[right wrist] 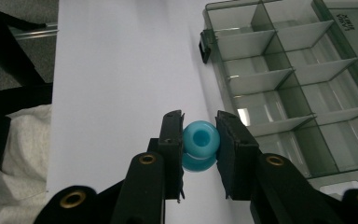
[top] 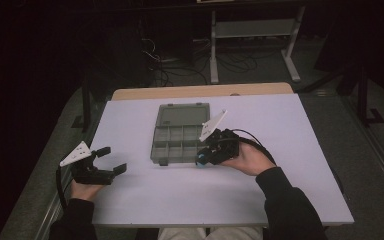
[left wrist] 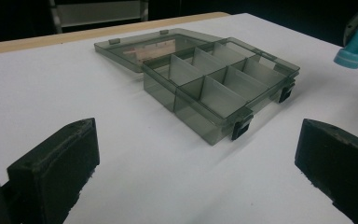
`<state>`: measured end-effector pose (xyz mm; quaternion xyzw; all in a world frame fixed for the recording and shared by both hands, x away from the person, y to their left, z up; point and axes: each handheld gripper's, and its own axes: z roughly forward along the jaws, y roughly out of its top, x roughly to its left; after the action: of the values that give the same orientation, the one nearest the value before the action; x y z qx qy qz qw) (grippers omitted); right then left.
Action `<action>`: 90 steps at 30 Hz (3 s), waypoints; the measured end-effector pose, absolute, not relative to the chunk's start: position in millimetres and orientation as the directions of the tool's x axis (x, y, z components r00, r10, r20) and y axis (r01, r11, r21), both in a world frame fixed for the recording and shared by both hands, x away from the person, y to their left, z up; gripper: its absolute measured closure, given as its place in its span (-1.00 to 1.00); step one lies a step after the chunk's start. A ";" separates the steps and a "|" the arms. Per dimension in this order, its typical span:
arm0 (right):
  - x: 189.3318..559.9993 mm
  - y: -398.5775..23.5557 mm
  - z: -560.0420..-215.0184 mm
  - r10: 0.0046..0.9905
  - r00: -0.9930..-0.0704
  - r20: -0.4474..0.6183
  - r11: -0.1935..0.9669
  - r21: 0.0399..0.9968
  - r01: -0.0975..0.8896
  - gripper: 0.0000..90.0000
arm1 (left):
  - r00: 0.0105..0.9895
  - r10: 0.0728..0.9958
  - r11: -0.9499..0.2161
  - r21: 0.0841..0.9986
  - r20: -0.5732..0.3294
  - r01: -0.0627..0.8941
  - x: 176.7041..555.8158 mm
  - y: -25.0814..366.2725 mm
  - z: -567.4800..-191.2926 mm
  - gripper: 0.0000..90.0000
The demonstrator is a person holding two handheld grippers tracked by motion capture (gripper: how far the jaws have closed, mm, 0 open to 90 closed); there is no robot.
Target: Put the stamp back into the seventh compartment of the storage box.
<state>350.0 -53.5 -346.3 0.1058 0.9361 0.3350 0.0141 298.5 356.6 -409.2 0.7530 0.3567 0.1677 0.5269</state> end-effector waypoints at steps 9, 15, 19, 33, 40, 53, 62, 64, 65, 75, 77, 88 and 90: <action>365.0 -47.6 -340.0 0.229 -0.972 0.042 0.753 0.625 0.205 0.59 | 0.689 0.714 -0.189 0.914 -0.124 0.360 299.1 357.6 -409.6 -1.00; 373.7 -39.1 -339.1 0.234 -0.972 0.035 0.762 0.614 0.206 0.59 | 0.690 0.713 -0.191 0.913 -0.124 0.361 299.1 357.2 -409.7 -1.00; 380.9 -33.0 -337.6 0.240 -0.970 0.034 0.764 0.610 0.210 0.59 | 0.690 0.713 -0.190 0.913 -0.125 0.362 299.1 357.0 -409.8 -1.00; 399.6 -28.1 -339.0 0.284 -0.958 0.050 0.750 0.611 0.254 0.59 | 0.693 0.710 -0.194 0.911 -0.125 0.363 299.5 356.2 -410.3 -1.00; 407.7 -22.0 -344.9 0.299 -0.953 0.051 0.748 0.607 0.268 0.59 | 0.693 0.710 -0.194 0.911 -0.126 0.364 299.6 356.1 -410.4 -1.00; 415.7 -9.4 -363.2 0.305 -0.950 0.061 0.761 0.585 0.282 0.59 | 0.697 0.705 -0.197 0.910 -0.126 0.364 300.5 355.3 -411.1 -1.00; 417.3 -0.3 -374.2 0.298 -0.953 0.056 0.776 0.568 0.275 0.59 | 0.698 0.705 -0.197 0.911 -0.125 0.362 300.6 355.8 -410.9 -1.00; 417.4 0.8 -376.0 0.298 -0.953 0.053 0.781 0.560 0.276 0.59 | 0.698 0.705 -0.197 0.911 -0.125 0.362 300.6 355.8 -410.9 -1.00; 417.6 1.2 -376.7 0.299 -0.953 0.053 0.782 0.559 0.277 0.59 | 0.698 0.706 -0.197 0.911 -0.125 0.362 300.5 355.8 -410.9 -1.00; 419.9 2.6 -386.3 0.306 -0.950 0.056 0.786 0.549 0.285 0.59 | 0.699 0.705 -0.200 0.910 -0.125 0.364 300.7 355.7 -411.1 -1.00; 420.4 1.8 -389.3 0.310 -0.949 0.059 0.785 0.547 0.290 0.58 | 0.699 0.704 -0.200 0.910 -0.125 0.364 300.6 355.7 -411.1 -1.00; 419.1 2.2 -397.7 0.309 -0.949 0.056 0.784 0.550 0.288 0.58 | 0.699 0.704 -0.202 0.908 -0.125 0.366 300.8 355.5 -411.4 -1.00; 418.9 1.5 -399.4 0.307 -0.950 0.054 0.785 0.551 0.285 0.57 | 0.699 0.704 -0.201 0.909 -0.126 0.366 300.7 355.5 -411.4 -1.00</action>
<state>418.9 1.5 -399.4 0.1567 0.9444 0.2884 0.0191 300.7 355.5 -411.4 0.7578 0.3529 0.1614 0.5245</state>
